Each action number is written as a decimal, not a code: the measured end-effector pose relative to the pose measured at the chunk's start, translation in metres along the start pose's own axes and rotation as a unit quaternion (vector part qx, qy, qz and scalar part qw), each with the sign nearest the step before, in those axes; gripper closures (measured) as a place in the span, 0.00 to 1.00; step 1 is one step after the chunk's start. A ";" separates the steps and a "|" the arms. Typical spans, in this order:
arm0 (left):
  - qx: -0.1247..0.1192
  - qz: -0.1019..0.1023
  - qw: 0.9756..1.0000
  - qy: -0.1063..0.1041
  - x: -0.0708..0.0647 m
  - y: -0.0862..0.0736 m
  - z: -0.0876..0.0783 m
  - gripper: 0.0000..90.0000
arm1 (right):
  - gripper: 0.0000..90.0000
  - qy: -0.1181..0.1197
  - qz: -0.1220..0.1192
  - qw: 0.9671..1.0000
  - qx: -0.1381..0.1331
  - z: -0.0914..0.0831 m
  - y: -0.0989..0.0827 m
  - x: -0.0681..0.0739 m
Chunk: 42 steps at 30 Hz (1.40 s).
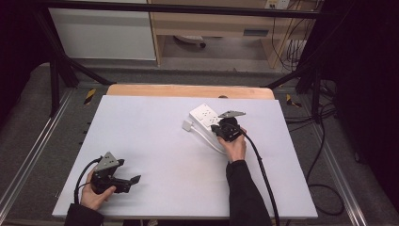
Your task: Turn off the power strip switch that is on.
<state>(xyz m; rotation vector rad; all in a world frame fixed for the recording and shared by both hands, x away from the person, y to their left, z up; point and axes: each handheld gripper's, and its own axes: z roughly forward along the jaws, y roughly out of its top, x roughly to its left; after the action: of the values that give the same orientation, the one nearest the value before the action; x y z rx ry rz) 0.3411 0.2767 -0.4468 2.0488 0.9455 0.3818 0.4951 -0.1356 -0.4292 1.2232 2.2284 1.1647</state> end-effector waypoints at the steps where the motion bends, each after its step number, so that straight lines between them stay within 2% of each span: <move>1: 0.000 0.000 1.000 0.001 0.000 0.000 0.000 0.07 | 1.00 -0.001 0.001 1.000 0.000 0.000 0.000 0.000; 11: -0.001 0.001 1.000 0.001 0.000 0.000 -0.001 0.07 | 1.00 -0.005 -0.002 1.000 0.009 0.006 -0.002 -0.001; 20: -0.001 0.001 1.000 0.002 -0.001 0.000 0.000 0.07 | 1.00 -0.011 -0.013 1.000 0.004 0.007 -0.002 0.003; 28: 0.000 0.003 1.000 0.001 -0.001 0.000 0.000 0.07 | 1.00 -0.005 -0.005 1.000 -0.001 0.008 -0.003 0.001; 42: 0.000 0.004 1.000 0.001 -0.001 0.000 0.000 0.07 | 1.00 -0.005 -0.011 1.000 -0.004 0.009 -0.003 0.001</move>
<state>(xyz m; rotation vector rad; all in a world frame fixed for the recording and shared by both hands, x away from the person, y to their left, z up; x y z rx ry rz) 0.3405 0.2759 -0.4463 2.0524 0.9389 0.3894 0.4984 -0.1308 -0.4376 1.1964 2.2210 1.1559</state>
